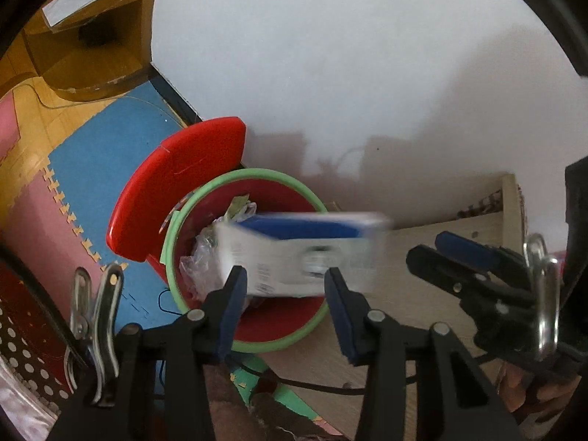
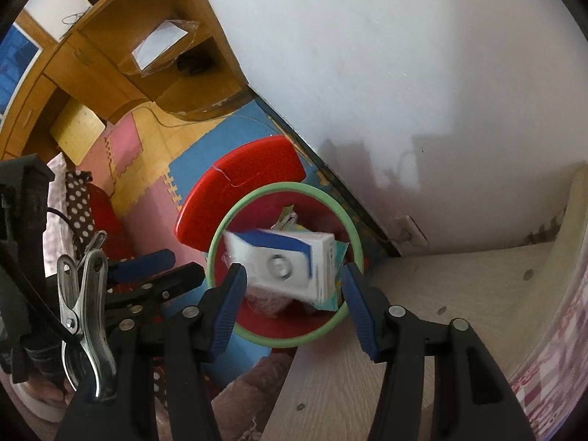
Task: Collect trash
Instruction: 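Open the left gripper over the red bucket to drop the HP box, then move both tools back from the bucket toward the bed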
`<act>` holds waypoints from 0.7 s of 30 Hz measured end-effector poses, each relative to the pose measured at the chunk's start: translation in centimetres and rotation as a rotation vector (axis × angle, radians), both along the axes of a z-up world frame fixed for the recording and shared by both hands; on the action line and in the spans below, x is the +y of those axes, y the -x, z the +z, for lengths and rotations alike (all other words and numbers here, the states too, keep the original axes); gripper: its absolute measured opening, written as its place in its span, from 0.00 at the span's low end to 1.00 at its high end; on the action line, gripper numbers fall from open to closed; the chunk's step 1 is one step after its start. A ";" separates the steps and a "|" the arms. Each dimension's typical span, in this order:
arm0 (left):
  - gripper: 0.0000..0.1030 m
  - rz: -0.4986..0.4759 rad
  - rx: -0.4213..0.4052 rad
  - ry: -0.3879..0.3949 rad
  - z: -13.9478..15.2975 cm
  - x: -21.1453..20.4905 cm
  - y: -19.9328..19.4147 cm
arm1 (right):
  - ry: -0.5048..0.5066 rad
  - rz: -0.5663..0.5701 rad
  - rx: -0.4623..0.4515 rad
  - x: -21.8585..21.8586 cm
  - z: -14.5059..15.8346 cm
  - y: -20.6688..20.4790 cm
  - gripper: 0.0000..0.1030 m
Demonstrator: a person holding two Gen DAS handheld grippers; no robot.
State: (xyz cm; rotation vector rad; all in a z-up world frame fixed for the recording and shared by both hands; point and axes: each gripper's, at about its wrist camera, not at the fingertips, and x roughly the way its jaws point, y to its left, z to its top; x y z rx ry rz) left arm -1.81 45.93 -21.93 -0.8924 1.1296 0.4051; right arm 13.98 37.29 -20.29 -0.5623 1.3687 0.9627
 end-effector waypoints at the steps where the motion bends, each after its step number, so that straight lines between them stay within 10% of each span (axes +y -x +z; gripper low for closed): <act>1: 0.44 -0.005 0.005 -0.003 0.0 -0.1 -0.1 | -0.004 -0.006 0.007 -0.1 0.0 -0.1 0.54; 21: 0.44 -0.012 0.023 -0.143 5.1 -1.8 0.5 | -0.200 0.014 -0.060 -3.6 7.4 4.3 0.54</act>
